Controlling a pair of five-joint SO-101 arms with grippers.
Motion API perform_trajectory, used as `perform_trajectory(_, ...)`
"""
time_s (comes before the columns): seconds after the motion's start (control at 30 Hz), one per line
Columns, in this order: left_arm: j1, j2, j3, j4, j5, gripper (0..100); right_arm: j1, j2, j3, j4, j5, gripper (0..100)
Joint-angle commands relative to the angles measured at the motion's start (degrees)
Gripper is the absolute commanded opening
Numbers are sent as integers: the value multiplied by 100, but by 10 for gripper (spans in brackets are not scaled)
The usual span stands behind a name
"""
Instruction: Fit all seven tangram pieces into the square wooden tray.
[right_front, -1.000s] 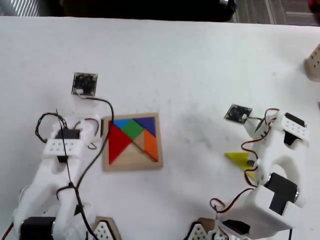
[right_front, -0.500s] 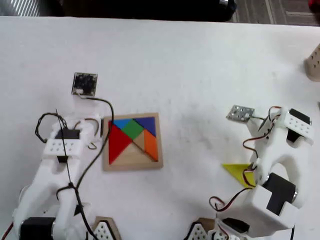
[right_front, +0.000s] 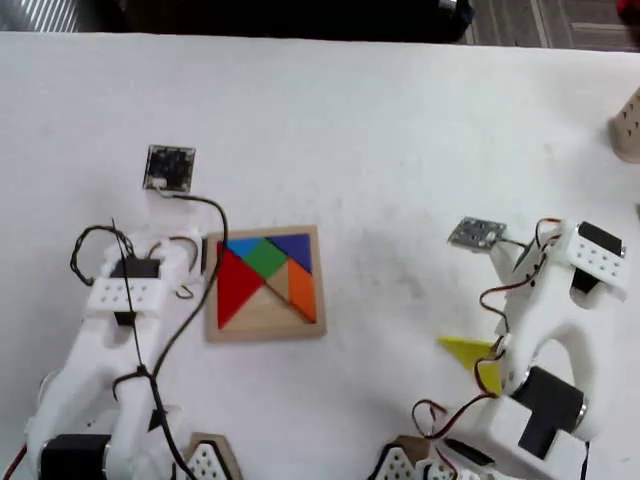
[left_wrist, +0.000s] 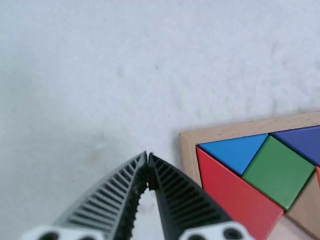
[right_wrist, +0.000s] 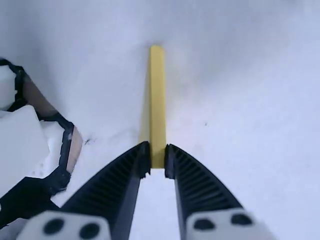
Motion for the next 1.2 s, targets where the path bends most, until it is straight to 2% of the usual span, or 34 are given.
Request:
perform_trajectory(0.0,84,4,-149,-132,-62,27,-259,-418,-97,92,-431,18)
perform_trajectory(0.5,75,4,-158,-132,-70,27,-1323,-435,-949,92,-2242,17)
perform_trajectory(0.77,66,4,-158,-132,-70,27,-2721,-435,-985,92,-2435,17)
perform_trajectory(1.0,57,4,-158,-132,-70,27,-4110,-435,-1679,611,-2453,17)
perform_trajectory(1.17,-22,4,-193,-132,-53,27,-5086,-418,-1934,585,-2708,17)
